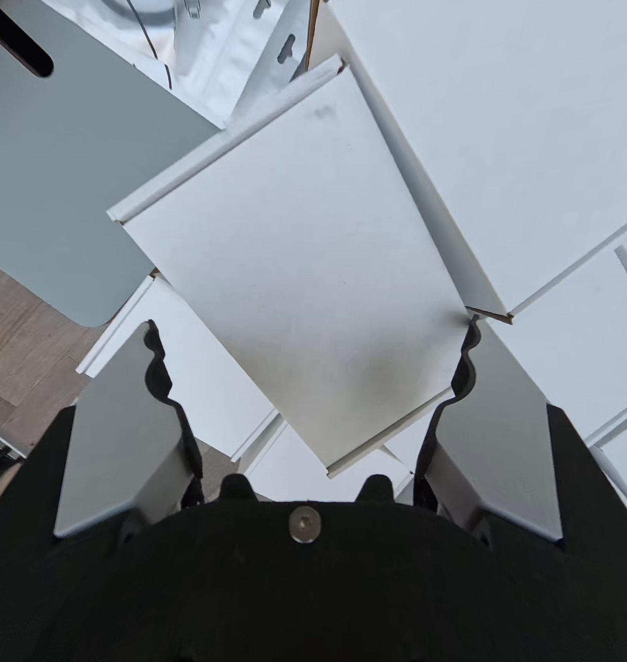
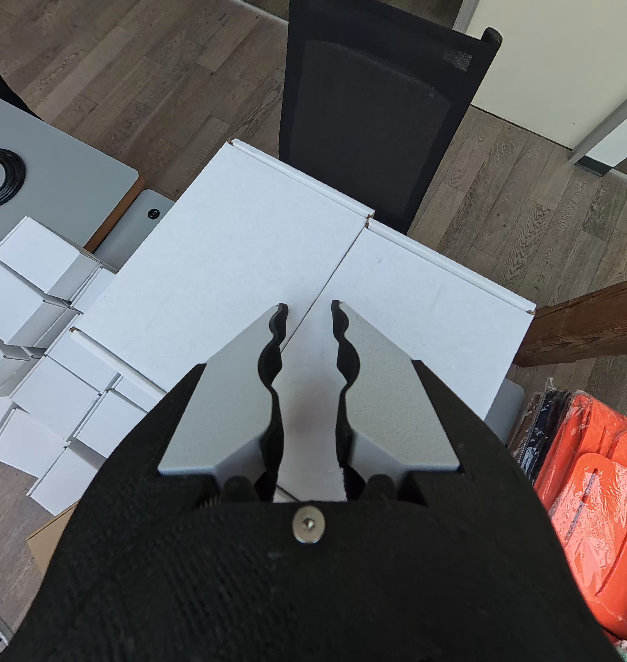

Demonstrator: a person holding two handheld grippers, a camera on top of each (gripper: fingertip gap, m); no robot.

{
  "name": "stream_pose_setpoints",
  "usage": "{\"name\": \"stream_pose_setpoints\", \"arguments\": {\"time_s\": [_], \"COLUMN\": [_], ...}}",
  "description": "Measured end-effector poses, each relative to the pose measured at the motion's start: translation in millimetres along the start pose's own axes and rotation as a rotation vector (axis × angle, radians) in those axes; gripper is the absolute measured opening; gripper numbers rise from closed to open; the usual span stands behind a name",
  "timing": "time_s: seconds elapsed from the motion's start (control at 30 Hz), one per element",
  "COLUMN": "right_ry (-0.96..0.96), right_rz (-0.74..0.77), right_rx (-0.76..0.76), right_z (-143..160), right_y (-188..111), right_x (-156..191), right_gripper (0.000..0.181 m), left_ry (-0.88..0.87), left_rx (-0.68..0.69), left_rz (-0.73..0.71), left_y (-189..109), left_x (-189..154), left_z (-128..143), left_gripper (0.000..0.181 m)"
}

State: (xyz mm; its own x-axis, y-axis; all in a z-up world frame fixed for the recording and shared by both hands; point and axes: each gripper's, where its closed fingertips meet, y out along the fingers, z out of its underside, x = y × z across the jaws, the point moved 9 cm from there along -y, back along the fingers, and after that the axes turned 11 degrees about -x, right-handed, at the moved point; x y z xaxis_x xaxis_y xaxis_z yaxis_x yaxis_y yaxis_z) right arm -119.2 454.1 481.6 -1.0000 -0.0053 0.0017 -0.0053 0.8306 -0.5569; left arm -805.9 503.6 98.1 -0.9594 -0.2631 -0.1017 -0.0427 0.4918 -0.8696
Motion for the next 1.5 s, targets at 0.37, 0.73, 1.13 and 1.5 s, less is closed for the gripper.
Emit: {"name": "stream_pose_setpoints", "arguments": {"time_s": [0.37, 0.73, 1.13, 1.5], "right_ry": [0.008, -0.009, -0.003, -0.002], "right_rz": [-0.016, -0.015, -0.022, -0.035], "right_rx": [-0.016, -0.011, -0.020, -0.030], "right_z": [1, -2, -2, -1], "right_y": [-1, 2, 4, 4], "right_x": [-3, 0, 0, 0], "right_gripper": [0.025, 0.025, 0.024, 0.023], "left_ry": [0.315, 0.001, -0.024, 0.306], "left_rx": [0.300, 0.318, 0.403, 0.149], "left_rz": [0.105, 0.006, 0.176, 1.107], "left_y": [-6, 16, -10, -265], "left_x": [39, 28, 34, -216], "left_z": [-7, 6, -4, -99], "left_gripper": [0.158, 0.158, 0.143, 0.142]}}
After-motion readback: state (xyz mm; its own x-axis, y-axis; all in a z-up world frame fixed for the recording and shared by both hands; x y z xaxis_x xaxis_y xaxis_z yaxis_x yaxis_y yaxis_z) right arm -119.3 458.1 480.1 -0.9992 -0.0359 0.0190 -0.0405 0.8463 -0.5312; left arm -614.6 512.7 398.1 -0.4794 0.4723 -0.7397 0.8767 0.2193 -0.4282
